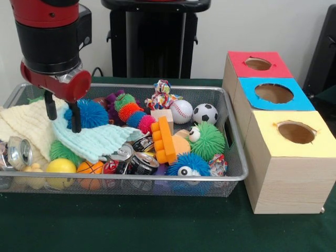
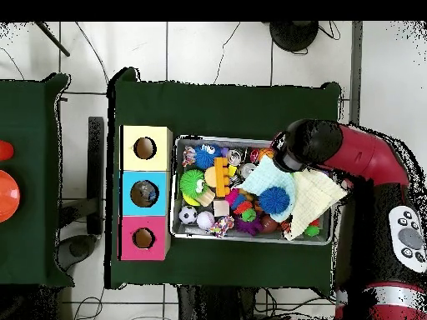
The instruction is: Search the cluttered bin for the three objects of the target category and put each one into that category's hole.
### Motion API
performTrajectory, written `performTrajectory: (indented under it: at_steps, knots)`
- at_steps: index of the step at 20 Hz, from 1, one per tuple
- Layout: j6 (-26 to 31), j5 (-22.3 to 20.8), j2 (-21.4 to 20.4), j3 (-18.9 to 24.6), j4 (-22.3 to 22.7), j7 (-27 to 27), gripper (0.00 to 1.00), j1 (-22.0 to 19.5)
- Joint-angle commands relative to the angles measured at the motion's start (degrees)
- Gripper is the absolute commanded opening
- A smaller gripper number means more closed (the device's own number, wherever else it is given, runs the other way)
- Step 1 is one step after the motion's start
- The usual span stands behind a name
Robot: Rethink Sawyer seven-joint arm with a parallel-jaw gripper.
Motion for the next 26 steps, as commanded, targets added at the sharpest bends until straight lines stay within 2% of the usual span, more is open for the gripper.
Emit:
performTrajectory:
  at_steps: [1, 9, 13, 20, 26]
  knots:
    - [5.8, -4.1, -2.8, 4.7, 3.1, -17.4, 1.0, -3.4]
    - [2.5, -6.2, -5.1, 4.9, 10.3, -17.4, 1.0, -6.7]
    - [2.5, -8.3, -4.1, 5.6, 10.5, -18.2, 1.0, -7.5]
    - [2.3, -9.1, -1.9, 9.7, 12.5, -21.8, 1.0, -11.1]
    - [1.1, -10.4, -1.3, 12.4, 13.8, -21.5, 1.0, -12.6]
